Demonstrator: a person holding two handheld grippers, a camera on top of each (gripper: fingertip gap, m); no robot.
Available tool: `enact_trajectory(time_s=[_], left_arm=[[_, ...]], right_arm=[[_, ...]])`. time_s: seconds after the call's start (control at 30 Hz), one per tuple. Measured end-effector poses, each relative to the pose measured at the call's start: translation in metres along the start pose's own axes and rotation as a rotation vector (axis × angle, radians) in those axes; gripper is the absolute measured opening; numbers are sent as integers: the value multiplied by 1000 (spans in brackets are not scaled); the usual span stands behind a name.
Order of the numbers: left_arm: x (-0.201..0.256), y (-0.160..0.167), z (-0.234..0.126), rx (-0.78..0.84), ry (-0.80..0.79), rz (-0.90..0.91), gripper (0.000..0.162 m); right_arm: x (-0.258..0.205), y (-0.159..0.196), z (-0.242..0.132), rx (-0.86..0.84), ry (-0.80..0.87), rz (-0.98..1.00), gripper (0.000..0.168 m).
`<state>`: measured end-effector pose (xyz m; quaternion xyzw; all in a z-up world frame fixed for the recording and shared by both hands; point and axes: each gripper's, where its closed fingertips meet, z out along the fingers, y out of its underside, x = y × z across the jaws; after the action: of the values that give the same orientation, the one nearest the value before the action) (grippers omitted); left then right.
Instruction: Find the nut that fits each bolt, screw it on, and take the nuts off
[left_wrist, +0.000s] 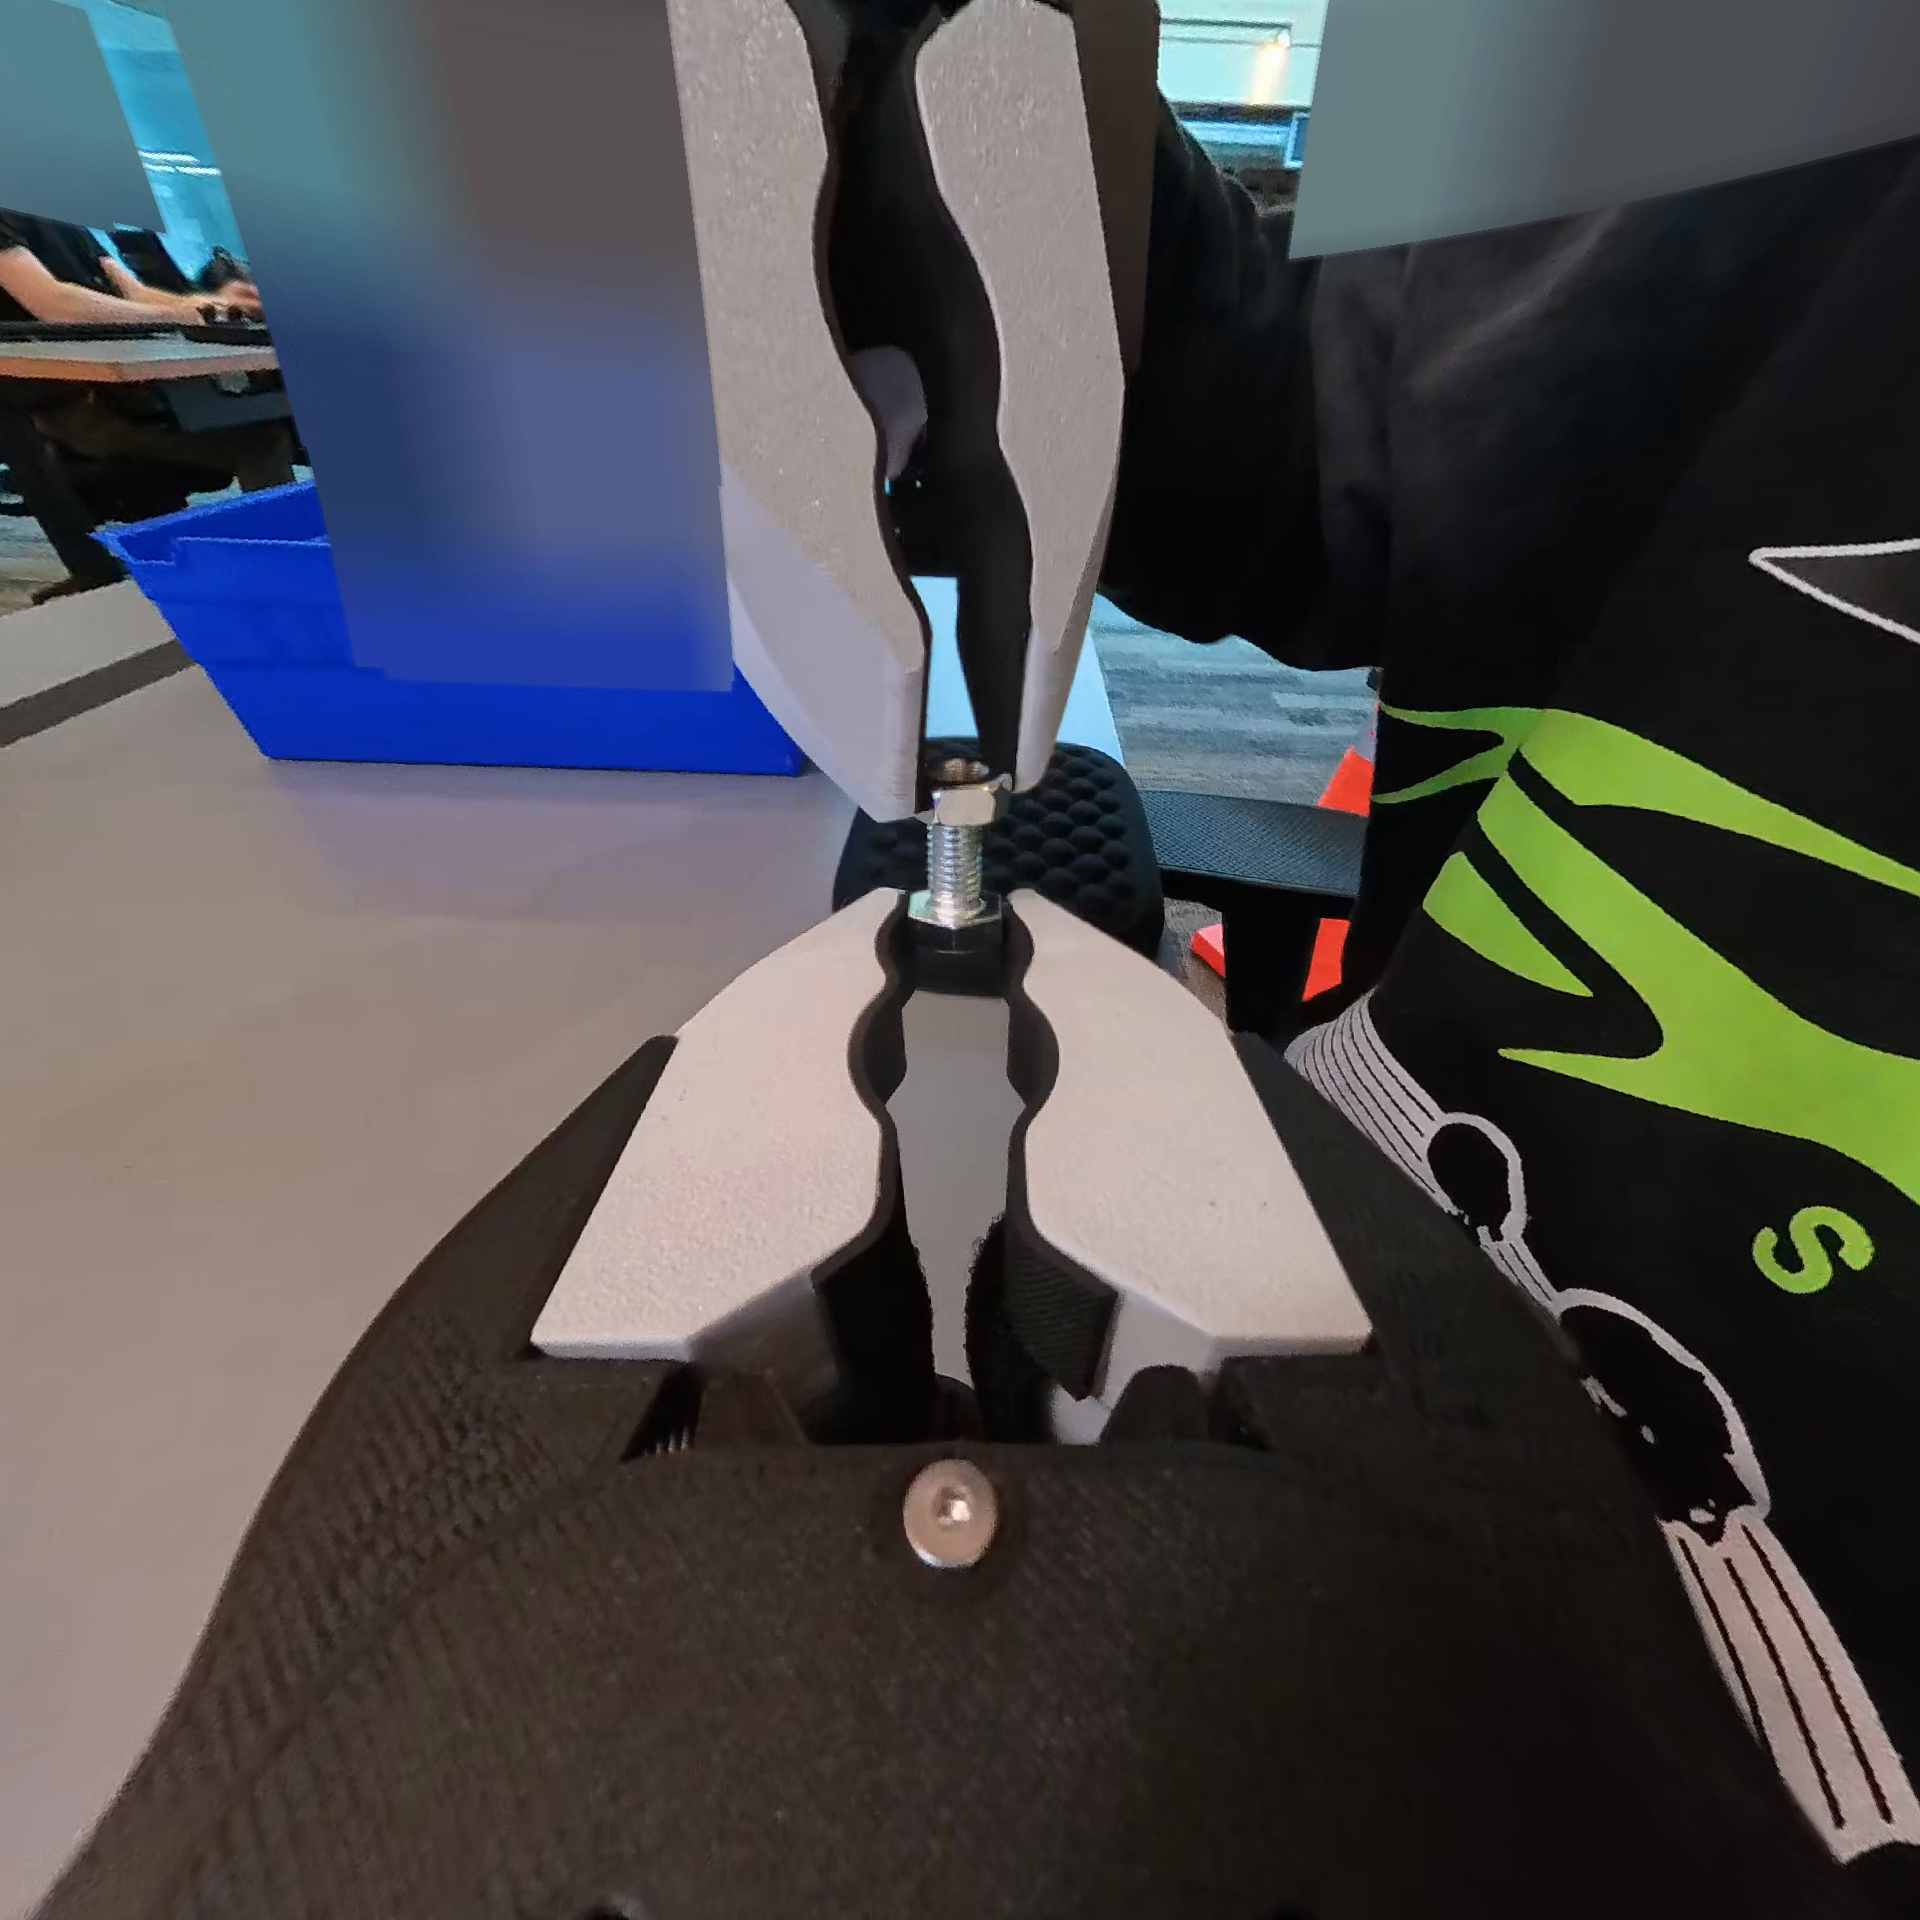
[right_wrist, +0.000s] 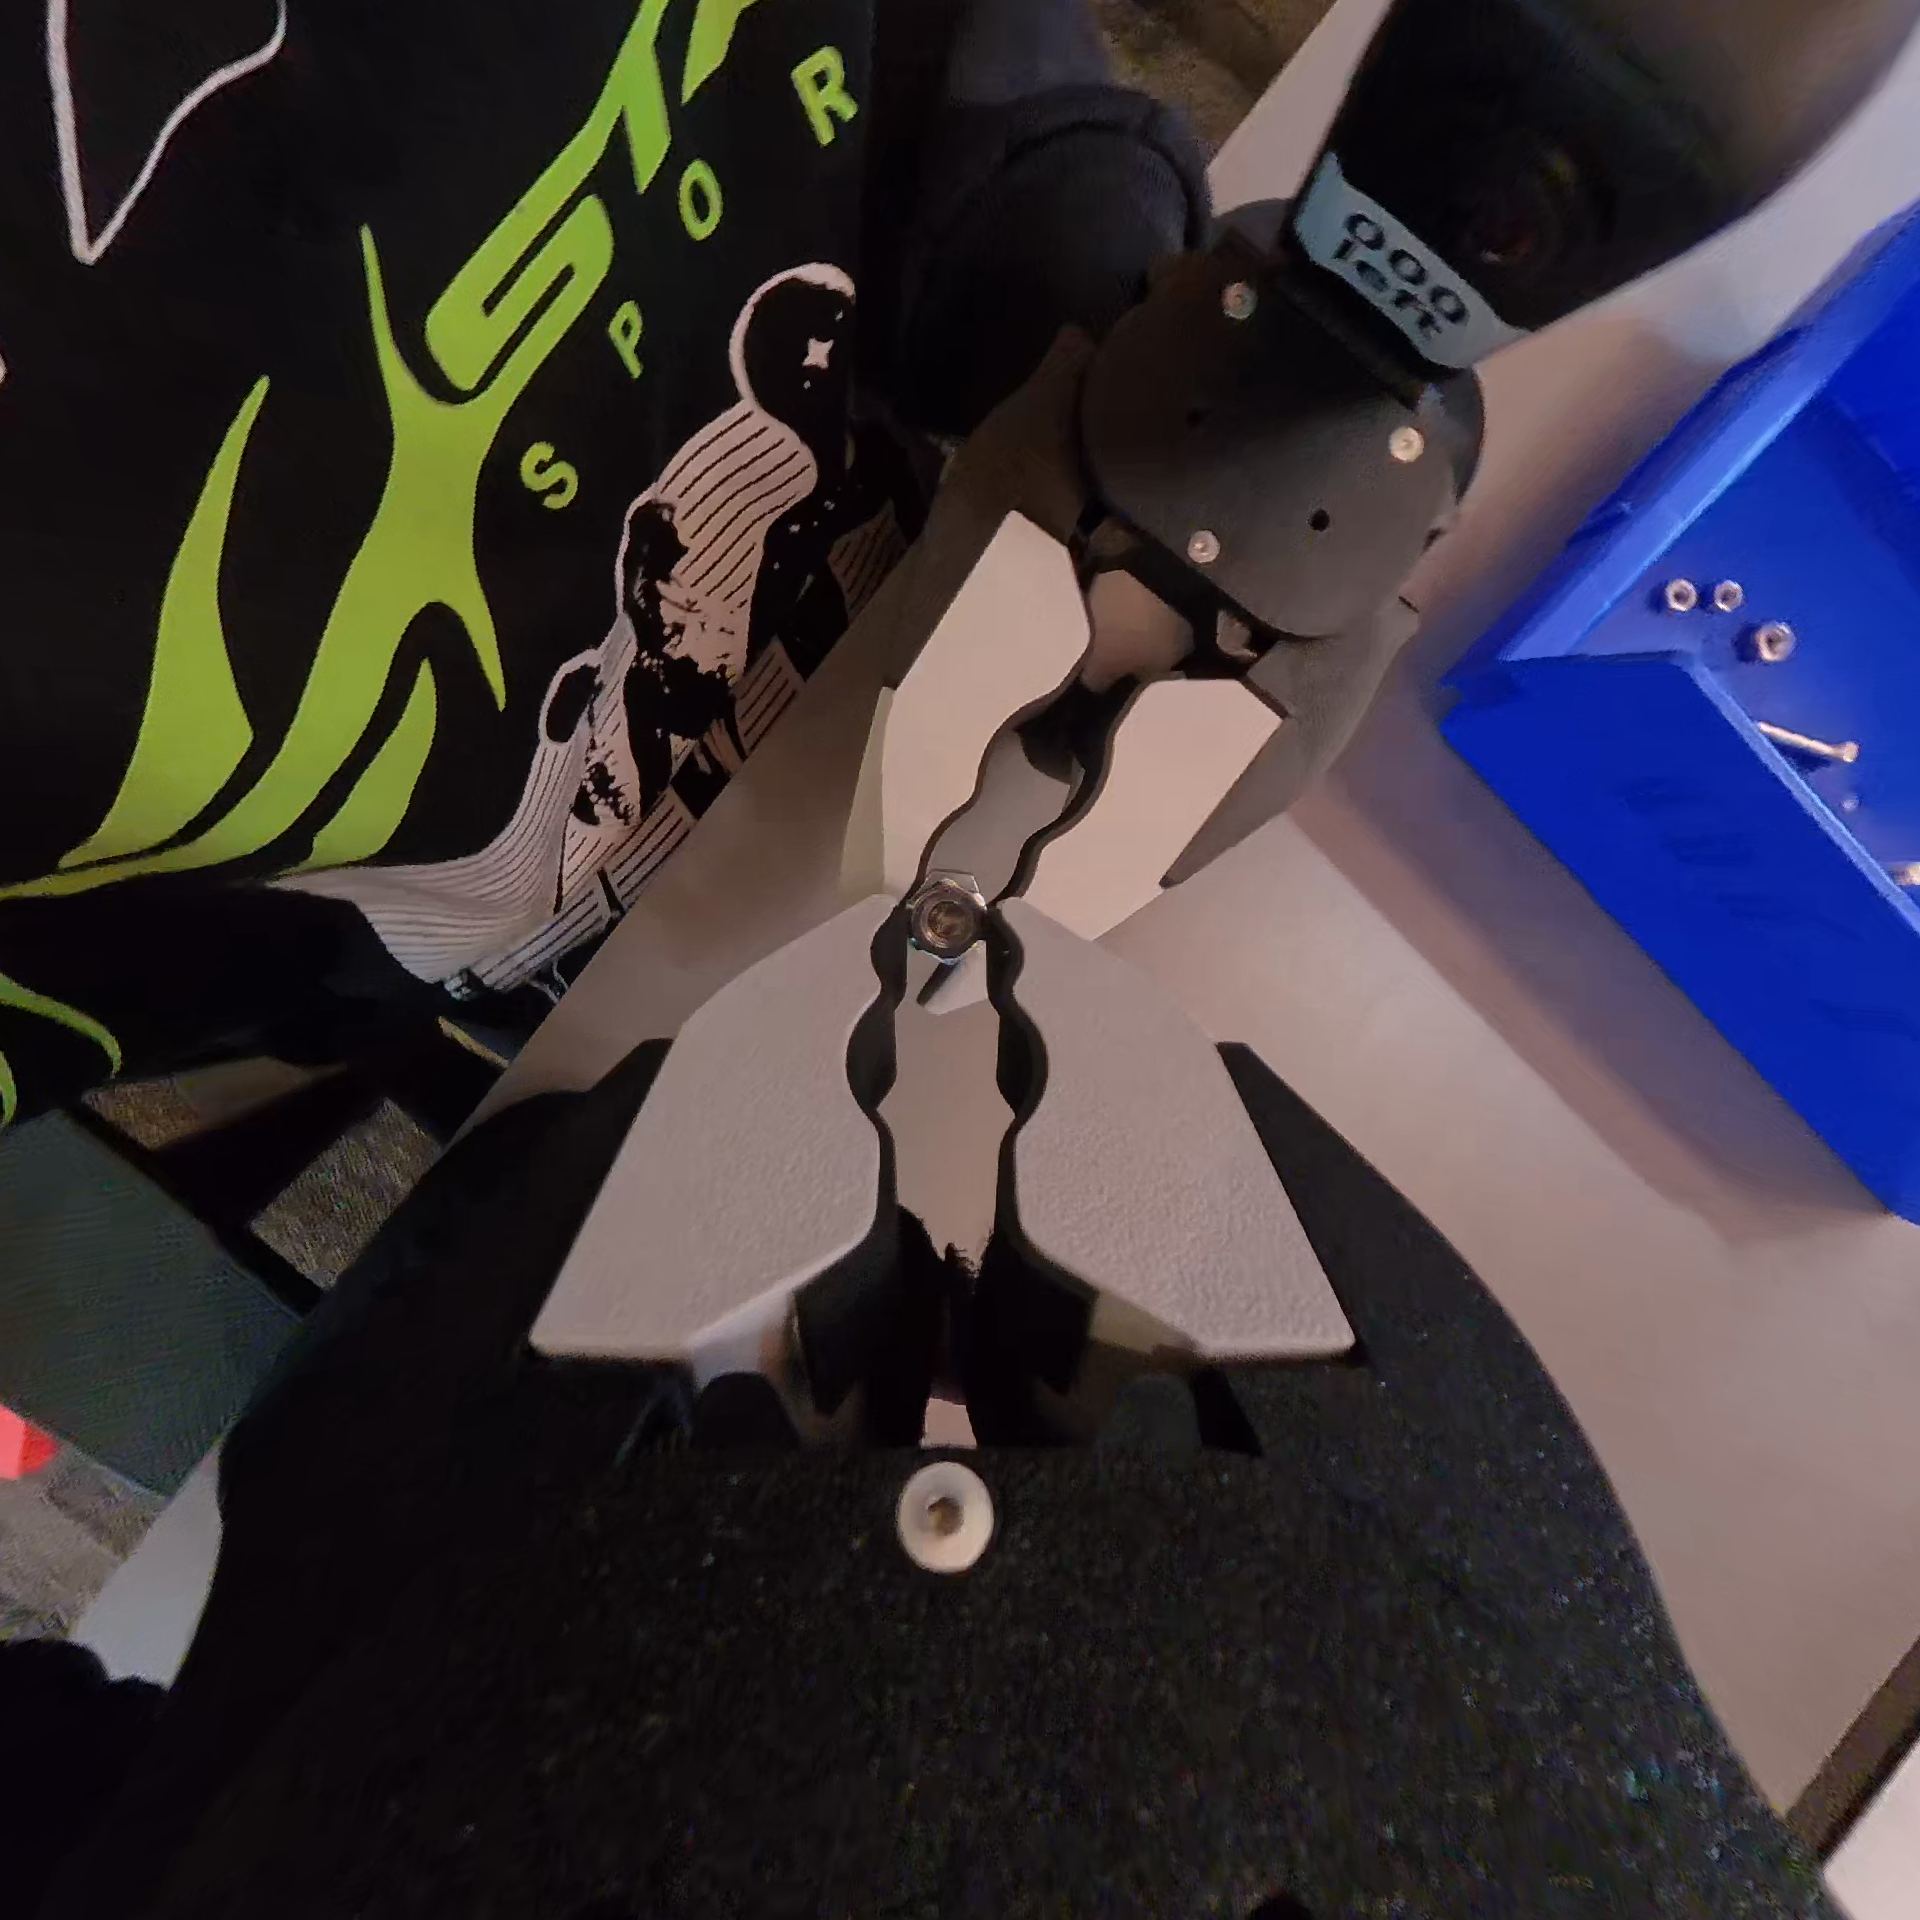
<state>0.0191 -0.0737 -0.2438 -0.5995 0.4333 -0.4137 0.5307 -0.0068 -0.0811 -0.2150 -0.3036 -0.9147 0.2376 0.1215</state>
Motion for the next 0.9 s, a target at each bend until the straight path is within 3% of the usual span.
enact_trajectory(time_s=[0.47, 0.77, 0.9], left_arm=[[-34, -5, -7, 38, -315, 16, 15], [-27, -2, -2, 1, -283, 67, 15], [-39, -5, -9, 31, -381, 44, 15]], right_arm=[[27, 9, -6, -1, 183, 348, 14], [17, 11, -4, -20, 71, 166, 15], [30, 11, -6, -8, 135, 296, 15]])
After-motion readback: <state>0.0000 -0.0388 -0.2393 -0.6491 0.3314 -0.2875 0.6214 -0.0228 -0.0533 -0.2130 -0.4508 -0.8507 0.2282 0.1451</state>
